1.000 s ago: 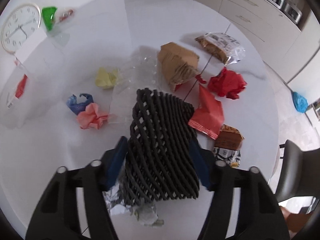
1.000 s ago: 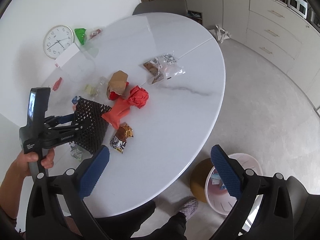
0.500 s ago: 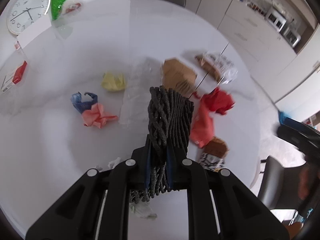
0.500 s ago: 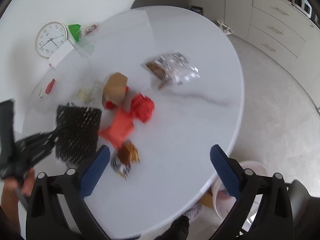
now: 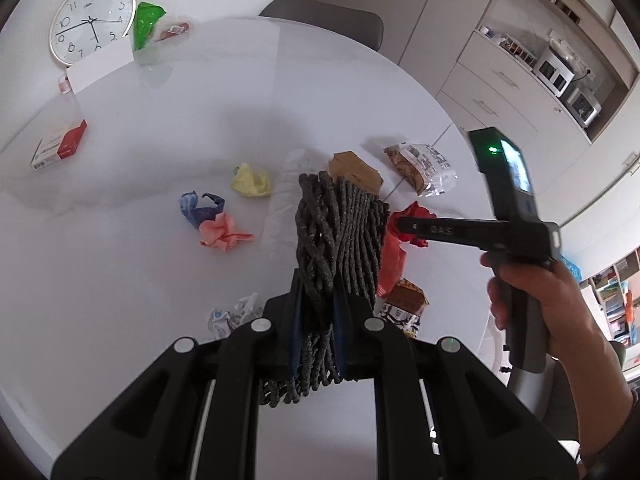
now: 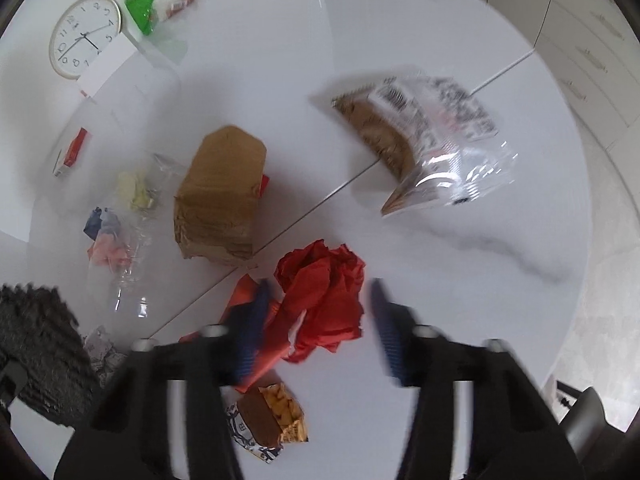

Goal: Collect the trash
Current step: 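Grasp the black mesh net with the left tool while the right tool grasps red crumpled paper, then carry both items over the wastebasket and open both tools to drop them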

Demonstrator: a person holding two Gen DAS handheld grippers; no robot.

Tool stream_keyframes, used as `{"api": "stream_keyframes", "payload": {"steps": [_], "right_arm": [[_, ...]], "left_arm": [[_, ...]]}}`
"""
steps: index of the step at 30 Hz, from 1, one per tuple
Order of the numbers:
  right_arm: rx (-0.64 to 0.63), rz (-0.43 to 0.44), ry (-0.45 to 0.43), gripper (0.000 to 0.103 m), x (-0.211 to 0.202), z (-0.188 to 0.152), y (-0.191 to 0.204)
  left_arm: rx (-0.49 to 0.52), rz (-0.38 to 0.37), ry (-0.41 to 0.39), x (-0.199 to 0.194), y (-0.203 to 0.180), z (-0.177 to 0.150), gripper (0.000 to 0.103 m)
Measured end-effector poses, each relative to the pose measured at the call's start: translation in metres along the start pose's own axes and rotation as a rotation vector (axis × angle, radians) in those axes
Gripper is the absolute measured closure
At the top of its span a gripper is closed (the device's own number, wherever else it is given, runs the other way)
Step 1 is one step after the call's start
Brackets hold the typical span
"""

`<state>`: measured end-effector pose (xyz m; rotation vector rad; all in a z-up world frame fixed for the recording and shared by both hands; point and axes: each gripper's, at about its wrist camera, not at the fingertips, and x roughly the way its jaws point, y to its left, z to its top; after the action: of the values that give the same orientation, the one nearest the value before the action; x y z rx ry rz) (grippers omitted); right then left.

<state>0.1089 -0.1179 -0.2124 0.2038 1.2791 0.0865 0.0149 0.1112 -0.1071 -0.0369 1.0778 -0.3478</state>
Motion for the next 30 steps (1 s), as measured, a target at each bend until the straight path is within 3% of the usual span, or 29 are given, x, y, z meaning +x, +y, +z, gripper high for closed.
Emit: {"api": "stream_keyframes", "payload": {"steps": [7,12,22,30], "right_arm": [[0.029,0.041,-0.067,0.077,-0.028,-0.008,-0.012],[0.033,0.004,-0.169,0.076,-0.088,-0.034,-0.034],[0.157,-0.18,-0.267,0.076,-0.195,-0.141,-0.133],[0.251,-0.261,-0.249,0.074,-0.22,-0.208,-0.202]], "left_arm": [[0.057,-0.022,-0.003,-0.003,-0.022,0.003,0.09],[0.14,-0.065,0.007,-0.005,-0.059,0.003,0.09],[0.362,-0.235,0.08,0.013,-0.193,-0.025,0.09],[0.486,-0.299,0.138,0.038,-0.289,-0.052,0.09]]}}
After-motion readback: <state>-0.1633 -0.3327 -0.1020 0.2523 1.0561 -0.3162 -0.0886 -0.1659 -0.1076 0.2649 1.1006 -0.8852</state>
